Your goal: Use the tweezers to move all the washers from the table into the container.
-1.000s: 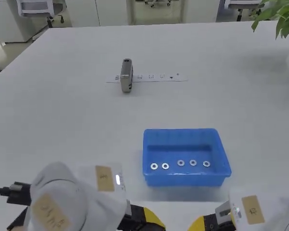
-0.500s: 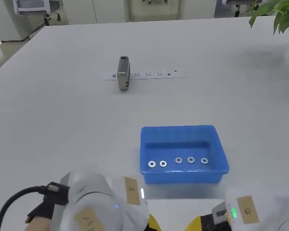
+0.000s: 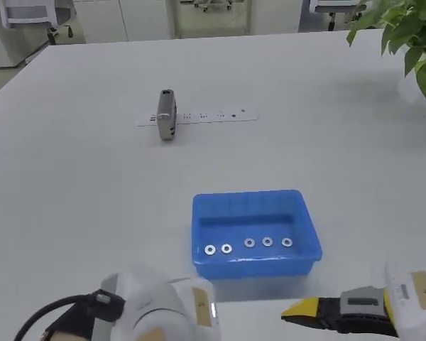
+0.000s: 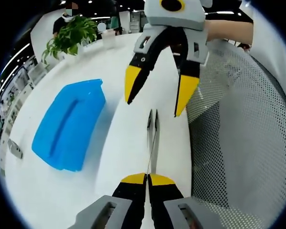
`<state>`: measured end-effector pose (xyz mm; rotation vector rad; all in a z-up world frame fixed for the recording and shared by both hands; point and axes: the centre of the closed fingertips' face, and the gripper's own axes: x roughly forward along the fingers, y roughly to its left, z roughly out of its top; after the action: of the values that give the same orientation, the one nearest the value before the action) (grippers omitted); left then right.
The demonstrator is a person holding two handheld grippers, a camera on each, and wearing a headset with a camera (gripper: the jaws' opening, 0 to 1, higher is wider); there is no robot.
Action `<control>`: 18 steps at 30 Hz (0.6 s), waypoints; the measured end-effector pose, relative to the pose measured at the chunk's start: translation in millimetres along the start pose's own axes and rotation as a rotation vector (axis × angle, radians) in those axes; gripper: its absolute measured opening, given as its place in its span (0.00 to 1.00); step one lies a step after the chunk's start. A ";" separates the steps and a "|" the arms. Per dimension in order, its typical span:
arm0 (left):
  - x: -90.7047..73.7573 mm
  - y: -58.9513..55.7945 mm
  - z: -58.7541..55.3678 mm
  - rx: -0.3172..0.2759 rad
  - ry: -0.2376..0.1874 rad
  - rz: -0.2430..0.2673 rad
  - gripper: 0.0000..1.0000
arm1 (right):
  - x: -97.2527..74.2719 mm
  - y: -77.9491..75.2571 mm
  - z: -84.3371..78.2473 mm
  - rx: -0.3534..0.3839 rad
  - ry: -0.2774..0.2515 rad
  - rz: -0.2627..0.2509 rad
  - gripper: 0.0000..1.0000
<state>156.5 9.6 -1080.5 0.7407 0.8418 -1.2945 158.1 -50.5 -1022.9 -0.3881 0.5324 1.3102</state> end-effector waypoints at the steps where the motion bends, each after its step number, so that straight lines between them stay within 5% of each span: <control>1: 1.7 -0.2 -1.4 0.003 0.012 -0.002 0.00 | -5.5 -0.5 -0.1 0.009 -0.005 -0.016 0.33; 5: 2.1 0.3 -2.2 0.000 0.026 -0.001 0.00 | -33.7 -9.8 -1.7 0.028 -0.025 -0.124 0.36; 9: 1.3 1.3 -1.9 -0.020 0.026 -0.015 0.00 | -54.8 -18.6 -1.9 0.028 -0.055 -0.174 0.39; 13: 0.9 -2.0 -1.3 -0.035 0.035 -0.032 0.02 | -75.3 -35.2 -8.6 0.034 -0.039 -0.264 0.43; 18: 1.3 -2.0 1.7 -0.047 0.052 -0.024 0.10 | -93.7 -43.1 1.9 0.103 -0.129 -0.333 0.46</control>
<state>154.7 7.1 -1080.7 0.7314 0.9230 -1.2770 184.7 -134.2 -968.8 -0.2900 0.4044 0.9756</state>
